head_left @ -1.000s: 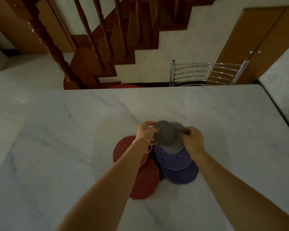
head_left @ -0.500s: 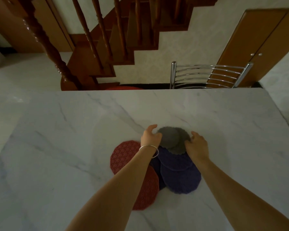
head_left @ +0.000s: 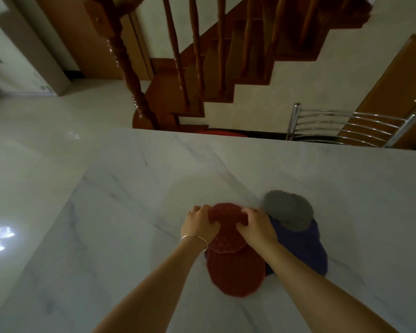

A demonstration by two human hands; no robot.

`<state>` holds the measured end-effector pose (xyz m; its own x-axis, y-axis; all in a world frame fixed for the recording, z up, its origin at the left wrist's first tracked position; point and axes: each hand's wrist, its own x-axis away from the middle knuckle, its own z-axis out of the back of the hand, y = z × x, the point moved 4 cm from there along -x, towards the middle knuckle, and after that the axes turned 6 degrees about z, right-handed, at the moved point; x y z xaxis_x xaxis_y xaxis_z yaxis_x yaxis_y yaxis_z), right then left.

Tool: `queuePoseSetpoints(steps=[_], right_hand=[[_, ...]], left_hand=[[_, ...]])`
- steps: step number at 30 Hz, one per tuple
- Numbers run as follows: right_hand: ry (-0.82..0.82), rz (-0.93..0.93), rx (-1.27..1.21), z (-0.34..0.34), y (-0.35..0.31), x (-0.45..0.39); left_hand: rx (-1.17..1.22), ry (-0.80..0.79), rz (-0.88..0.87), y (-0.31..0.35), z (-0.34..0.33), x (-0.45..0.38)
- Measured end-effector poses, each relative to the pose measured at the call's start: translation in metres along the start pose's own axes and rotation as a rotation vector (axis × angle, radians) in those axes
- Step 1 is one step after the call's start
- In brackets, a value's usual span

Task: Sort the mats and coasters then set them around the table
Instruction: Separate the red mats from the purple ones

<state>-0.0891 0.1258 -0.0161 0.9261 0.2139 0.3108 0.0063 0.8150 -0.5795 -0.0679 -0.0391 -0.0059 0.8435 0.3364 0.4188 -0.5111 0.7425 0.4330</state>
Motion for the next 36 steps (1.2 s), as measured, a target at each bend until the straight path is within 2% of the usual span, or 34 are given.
queuePoseSetpoints(steps=[5, 11, 15, 19, 22, 27, 31, 36], right_hand=[[0.035, -0.145, -0.071, -0.006, -0.006, -0.003], [0.21, -0.166, -0.277, 0.012, -0.023, 0.004], [0.228, -0.084, -0.335, 0.014, -0.048, 0.016], [0.171, 0.049, -0.336, 0.01, -0.07, 0.021], [0.122, 0.117, -0.438, 0.009, -0.08, 0.024], [0.038, -0.054, -0.751, -0.002, -0.075, 0.03], [0.035, -0.15, -0.81, -0.011, -0.064, 0.037], [0.025, -0.218, -0.8, -0.021, -0.052, 0.045]], left_hand=[[0.082, -0.019, 0.077, -0.038, -0.005, 0.014], [0.642, 0.011, 0.244, -0.06, -0.003, 0.031], [1.042, -0.044, 0.485, -0.084, -0.004, 0.047], [1.211, -0.139, 0.609, -0.099, -0.003, 0.055], [1.361, -0.244, 0.704, -0.106, 0.002, 0.057], [1.505, -0.373, 0.644, -0.113, 0.012, 0.055], [1.556, -0.401, 0.593, -0.112, 0.018, 0.057], [1.449, -0.411, 0.547, -0.115, 0.017, 0.062]])
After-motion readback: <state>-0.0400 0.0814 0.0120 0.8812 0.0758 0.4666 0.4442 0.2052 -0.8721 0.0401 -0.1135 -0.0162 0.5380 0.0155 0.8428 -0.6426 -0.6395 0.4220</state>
